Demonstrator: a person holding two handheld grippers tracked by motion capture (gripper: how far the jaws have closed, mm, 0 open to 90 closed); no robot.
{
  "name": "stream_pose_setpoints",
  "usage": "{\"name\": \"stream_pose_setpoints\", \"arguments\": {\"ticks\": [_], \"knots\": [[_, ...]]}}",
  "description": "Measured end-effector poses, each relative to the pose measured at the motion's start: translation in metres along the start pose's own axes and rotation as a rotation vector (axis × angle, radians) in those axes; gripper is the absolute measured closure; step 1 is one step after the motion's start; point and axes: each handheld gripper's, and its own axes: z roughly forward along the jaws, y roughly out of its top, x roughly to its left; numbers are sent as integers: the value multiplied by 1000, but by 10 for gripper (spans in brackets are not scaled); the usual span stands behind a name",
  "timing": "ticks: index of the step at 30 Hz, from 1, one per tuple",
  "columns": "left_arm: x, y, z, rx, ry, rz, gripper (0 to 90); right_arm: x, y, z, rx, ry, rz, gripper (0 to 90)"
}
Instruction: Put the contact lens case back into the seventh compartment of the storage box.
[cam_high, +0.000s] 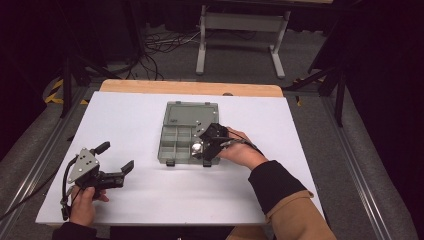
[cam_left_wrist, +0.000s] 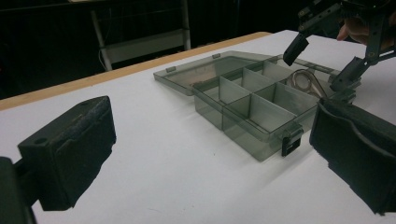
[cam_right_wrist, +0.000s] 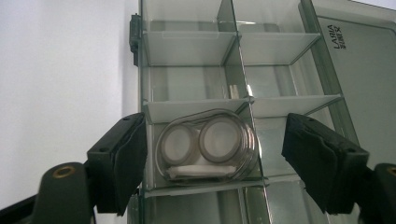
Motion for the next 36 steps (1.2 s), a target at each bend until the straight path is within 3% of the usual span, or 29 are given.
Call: {"name": "stream_pose_setpoints", "arguments": {"ticks": [8, 17, 36], "knots": [[0, 0, 0, -1, 1, -1, 13, 0, 0, -1, -8, -1, 1, 203], [1, 0, 0, 1, 3, -2, 13, 0, 2, -11, -66, -38, 21, 57], [0, 0, 0, -1, 2, -2, 13, 15, 11, -43, -156, -106, 23, 39]]}}
